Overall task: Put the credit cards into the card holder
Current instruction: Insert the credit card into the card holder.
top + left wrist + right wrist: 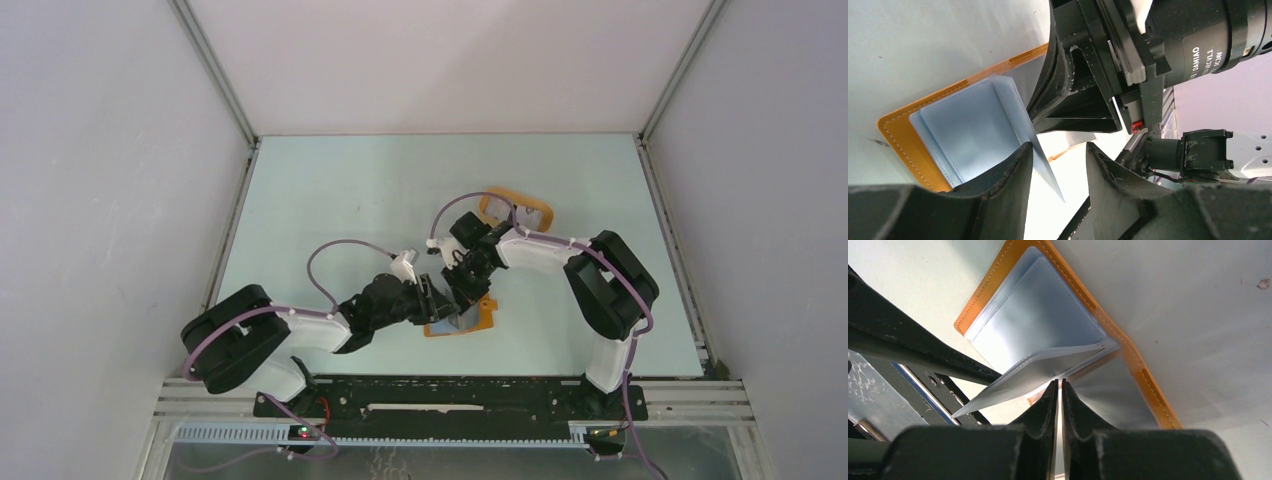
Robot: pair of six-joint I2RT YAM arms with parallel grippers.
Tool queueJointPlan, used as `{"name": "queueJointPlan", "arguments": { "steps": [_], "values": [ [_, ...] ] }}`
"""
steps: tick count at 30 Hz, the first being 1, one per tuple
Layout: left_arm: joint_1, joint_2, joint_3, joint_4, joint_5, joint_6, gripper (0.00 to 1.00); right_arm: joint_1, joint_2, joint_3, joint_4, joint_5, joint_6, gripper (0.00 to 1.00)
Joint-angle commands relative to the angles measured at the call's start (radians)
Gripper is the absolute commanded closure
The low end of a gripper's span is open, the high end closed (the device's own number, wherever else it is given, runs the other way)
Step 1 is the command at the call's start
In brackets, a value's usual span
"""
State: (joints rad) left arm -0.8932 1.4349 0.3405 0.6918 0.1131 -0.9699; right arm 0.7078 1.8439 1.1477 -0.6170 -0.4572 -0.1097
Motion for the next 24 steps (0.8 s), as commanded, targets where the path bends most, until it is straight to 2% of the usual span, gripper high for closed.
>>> {"name": "queueJointPlan", "arguments": {
  "steps": [1,15,21,24],
  "values": [
    [0.008,0.011,-0.003,0.066,0.013,-0.015,0.53,-0.011,-0.037,0.028,-0.005,-0.027,-0.012,0.87],
    [0.016,0.018,-0.003,0.077,0.020,-0.013,0.52,-0.106,-0.108,0.038,-0.034,-0.137,-0.028,0.74],
    [0.017,0.051,-0.002,0.147,0.052,-0.023,0.52,-0.149,-0.109,0.039,-0.043,-0.246,-0.014,0.56],
    [0.017,0.070,-0.002,0.171,0.063,-0.030,0.52,-0.175,-0.103,0.037,-0.043,-0.349,0.006,0.50]
  ]
}}
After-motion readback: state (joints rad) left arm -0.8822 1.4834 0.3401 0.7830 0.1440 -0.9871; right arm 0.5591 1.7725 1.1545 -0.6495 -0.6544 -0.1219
